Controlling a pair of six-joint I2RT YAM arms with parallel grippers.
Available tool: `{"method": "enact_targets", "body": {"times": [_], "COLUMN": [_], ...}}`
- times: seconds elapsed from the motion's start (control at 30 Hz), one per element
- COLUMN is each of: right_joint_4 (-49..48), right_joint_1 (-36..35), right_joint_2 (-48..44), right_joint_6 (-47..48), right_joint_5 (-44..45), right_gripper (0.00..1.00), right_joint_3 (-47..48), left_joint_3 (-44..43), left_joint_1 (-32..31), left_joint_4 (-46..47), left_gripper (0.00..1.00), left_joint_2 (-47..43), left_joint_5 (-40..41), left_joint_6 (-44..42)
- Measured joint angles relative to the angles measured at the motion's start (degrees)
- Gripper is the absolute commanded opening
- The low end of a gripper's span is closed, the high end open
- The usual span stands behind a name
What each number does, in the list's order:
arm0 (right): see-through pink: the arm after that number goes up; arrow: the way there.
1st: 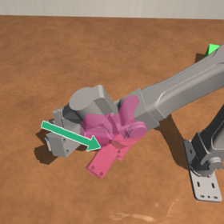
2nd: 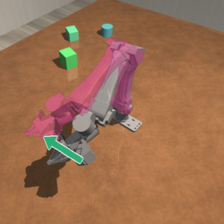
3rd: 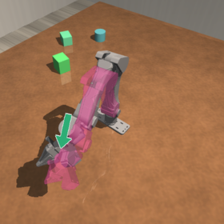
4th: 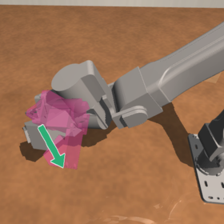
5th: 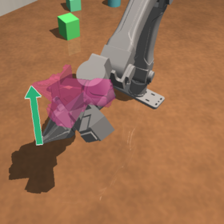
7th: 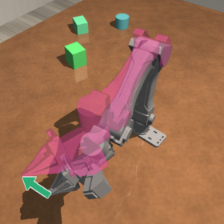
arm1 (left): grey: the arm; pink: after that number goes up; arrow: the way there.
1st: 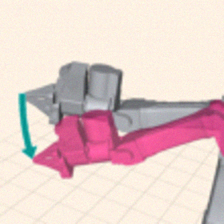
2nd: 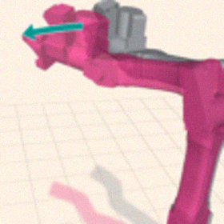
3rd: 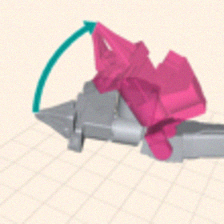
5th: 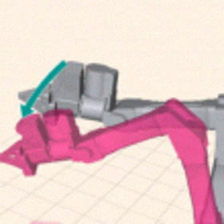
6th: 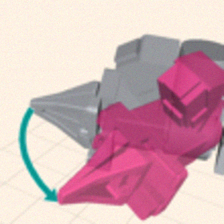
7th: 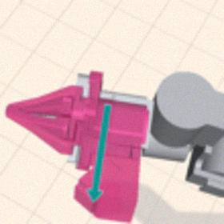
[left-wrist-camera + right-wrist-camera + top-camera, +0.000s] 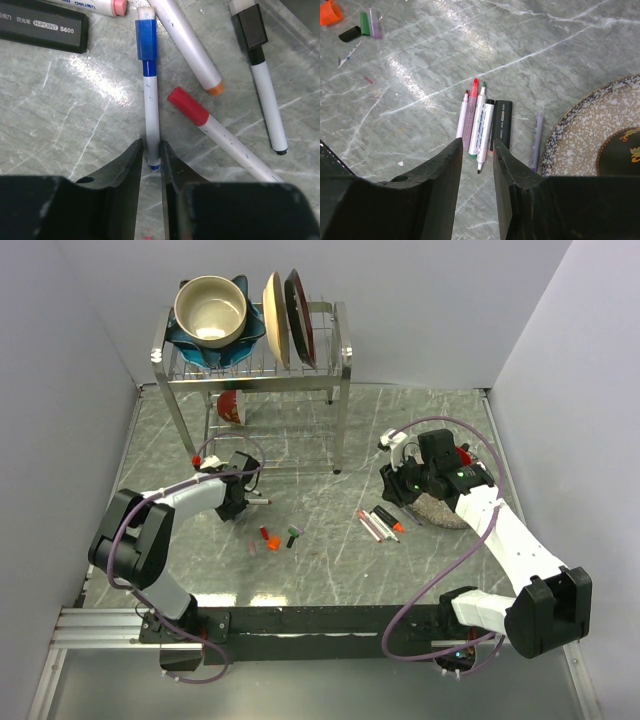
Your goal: Open the pen caps
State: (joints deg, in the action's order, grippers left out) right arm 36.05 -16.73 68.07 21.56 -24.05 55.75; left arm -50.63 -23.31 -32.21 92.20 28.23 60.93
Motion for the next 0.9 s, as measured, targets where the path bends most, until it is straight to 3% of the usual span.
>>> {"method": "enact_targets", "body": {"times": [0.27, 0.6, 0.77, 0.9], "right_joint_4": [0.0, 0.0, 0.02, 0.17], "right_joint_1": [0.02, 0.79, 1.73, 2.16], "right_joint_2": [0.0, 0.02, 0.04, -0.15], "right_joint_6": [0.0, 0.0, 0.39, 1.86], "right_joint_5": [-0.22, -1.14, -2.69, -6.08], "right_gripper": [0.39, 0.38, 0.39, 0.4], "right_joint_3": [0.0, 0.0, 0.0, -0.52], "left_joint_3": [1.18, 6.54, 10.23, 16.9], "left_joint_1": [0.0, 0.0, -0.2, -1.92], "left_joint_4": [0.22, 1.49, 2.27, 7.76], "left_gripper": [0.15, 0.03, 0.01, 0.01], "left_joint_2": [-1.53, -11.1, -20.41, -34.97], "left_joint_5": [0.11, 0.11, -1.29, -8.22], "left_joint_6": [0.61, 1.33, 1.11, -1.2]}}
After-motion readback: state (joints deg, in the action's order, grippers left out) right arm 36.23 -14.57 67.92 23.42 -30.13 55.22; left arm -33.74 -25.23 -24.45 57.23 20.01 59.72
